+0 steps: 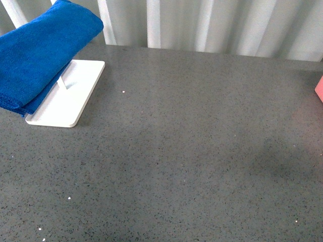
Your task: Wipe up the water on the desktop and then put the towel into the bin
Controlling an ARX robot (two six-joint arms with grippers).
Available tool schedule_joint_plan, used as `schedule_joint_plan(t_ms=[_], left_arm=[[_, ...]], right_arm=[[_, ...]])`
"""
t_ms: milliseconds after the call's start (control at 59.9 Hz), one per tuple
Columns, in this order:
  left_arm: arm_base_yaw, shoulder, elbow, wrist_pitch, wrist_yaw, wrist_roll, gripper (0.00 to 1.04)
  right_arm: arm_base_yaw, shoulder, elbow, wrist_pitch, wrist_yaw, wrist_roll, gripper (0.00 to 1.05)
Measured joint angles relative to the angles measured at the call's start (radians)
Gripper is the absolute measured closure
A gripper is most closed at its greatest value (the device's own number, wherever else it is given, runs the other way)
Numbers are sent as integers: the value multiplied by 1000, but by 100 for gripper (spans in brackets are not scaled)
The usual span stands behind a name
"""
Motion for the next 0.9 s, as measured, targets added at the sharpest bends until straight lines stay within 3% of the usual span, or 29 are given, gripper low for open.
schedule_joint_plan(t_ms=[117, 251, 334, 451, 568, 702, 902], left_arm=[[-80, 178, 105, 121, -7, -61, 7], [-37, 482, 298, 369, 97, 7, 7], [-13, 740, 488, 428, 164, 67, 7], [-8, 1030, 747, 357, 222, 122, 7], [-10, 1251, 975, 258, 218, 199, 7], [2, 1534, 1289, 66, 159, 266, 7], [31, 1743, 1489, -64, 79, 294, 7]], right_arm=[[0, 0, 0, 0, 0, 0, 7], [0, 0, 0, 0, 0, 0, 7], [0, 0, 0, 0, 0, 0, 7], [0, 0, 0, 0, 0, 0, 7], [0, 0, 0, 0, 0, 0, 7], [0, 0, 0, 0, 0, 0, 7], [0, 0, 0, 0, 0, 0, 7]])
